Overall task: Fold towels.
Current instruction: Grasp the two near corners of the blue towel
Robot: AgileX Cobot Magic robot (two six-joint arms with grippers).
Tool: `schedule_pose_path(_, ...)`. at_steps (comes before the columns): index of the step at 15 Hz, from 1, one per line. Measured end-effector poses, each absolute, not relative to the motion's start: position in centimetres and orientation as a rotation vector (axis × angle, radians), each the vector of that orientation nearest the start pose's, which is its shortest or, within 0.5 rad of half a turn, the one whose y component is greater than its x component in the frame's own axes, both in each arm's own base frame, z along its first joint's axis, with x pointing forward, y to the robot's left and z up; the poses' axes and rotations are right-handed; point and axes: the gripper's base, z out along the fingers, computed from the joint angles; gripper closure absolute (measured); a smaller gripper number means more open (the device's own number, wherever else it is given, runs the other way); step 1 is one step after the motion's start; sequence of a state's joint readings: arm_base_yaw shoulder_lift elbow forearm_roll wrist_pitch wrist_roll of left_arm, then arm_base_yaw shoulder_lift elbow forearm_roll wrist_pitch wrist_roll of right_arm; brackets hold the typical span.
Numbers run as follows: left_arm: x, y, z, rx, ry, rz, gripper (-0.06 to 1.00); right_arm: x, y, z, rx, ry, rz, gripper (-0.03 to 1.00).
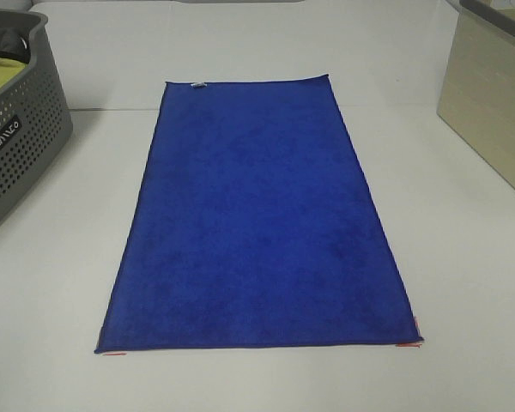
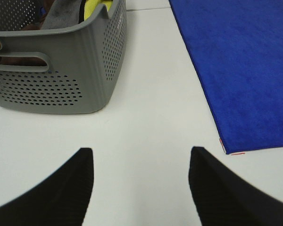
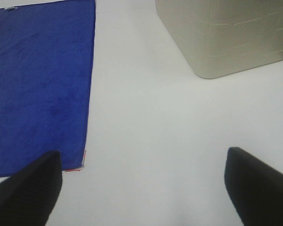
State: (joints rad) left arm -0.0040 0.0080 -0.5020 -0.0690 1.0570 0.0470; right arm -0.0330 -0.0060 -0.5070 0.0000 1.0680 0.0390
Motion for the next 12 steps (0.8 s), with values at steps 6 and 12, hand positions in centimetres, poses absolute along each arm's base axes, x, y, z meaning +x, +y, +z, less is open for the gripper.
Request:
schedule_pose_path(6, -0.38, -0.55, 27.83, 0.055, 2.044, -0.056, 0.37, -0.69, 0.02, 27.86, 0.073, 2.037, 0.004, 0.09)
schedule_pose_path(12, -0.38, -0.55, 27.83, 0.055, 2.044, -0.056, 0.37, -0.69, 0.02, 27.86, 0.073, 2.037, 0.004, 0.09)
